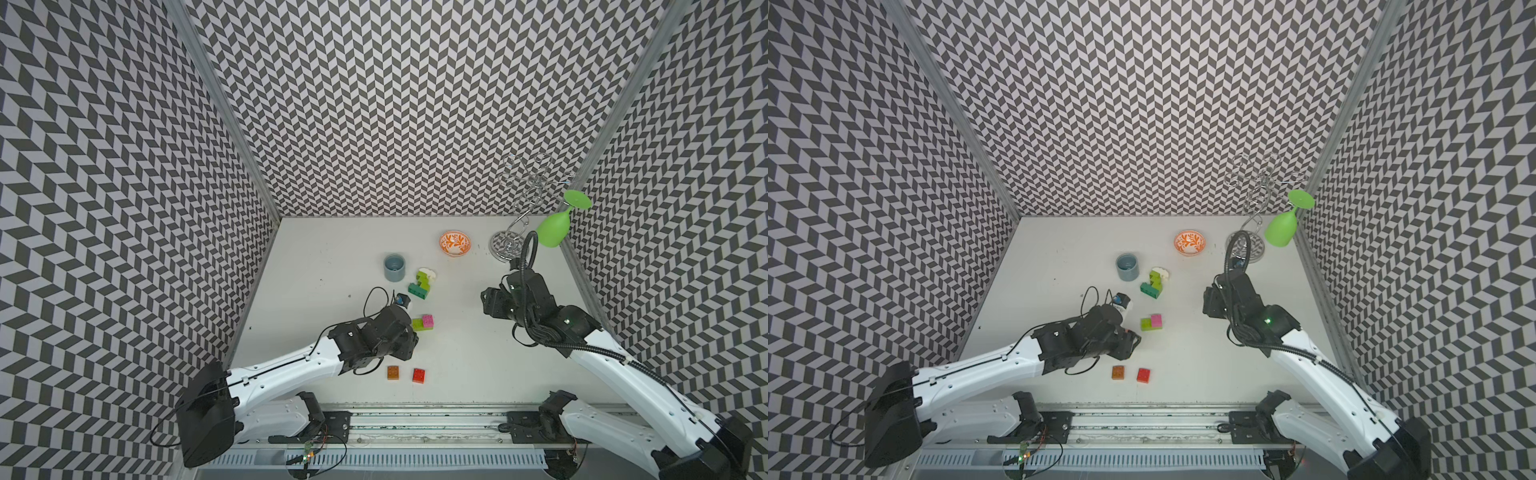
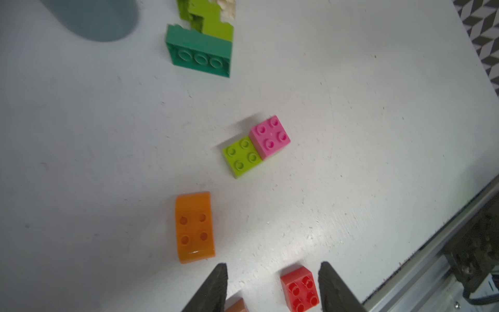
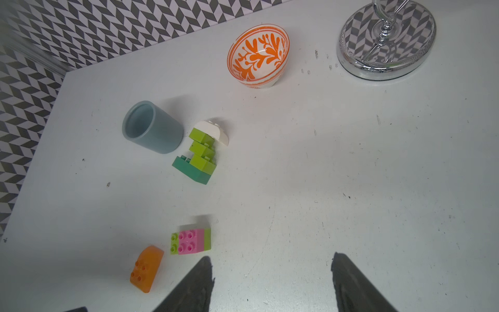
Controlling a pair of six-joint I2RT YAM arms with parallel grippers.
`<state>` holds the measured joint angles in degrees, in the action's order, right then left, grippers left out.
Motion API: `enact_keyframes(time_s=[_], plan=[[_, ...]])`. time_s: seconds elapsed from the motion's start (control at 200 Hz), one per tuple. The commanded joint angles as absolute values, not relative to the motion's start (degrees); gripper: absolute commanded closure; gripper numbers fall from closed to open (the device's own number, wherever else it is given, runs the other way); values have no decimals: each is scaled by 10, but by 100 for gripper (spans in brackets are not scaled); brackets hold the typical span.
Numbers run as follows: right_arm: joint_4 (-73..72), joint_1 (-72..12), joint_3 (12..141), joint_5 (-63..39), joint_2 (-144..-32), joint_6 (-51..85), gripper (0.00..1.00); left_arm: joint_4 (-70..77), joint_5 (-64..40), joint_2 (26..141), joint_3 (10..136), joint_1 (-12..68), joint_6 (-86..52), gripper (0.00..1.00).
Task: Assemble the letter s with lego
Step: Pick up the lego brick from the center of the board.
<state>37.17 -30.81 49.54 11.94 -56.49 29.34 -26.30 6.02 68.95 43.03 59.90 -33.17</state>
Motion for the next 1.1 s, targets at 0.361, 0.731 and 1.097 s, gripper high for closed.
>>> enact_keyframes(time_s=[0.361,0.731,1.097], plan=[[345,-300,486,119,-556,276,30,-257,8,864,477,699,-370,33],[337,-297,479,111,-562,274,30,-322,56,852,512,704,-384,30],[327,-295,478,99,-570,274,31,-378,65,825,509,718,-516,29]])
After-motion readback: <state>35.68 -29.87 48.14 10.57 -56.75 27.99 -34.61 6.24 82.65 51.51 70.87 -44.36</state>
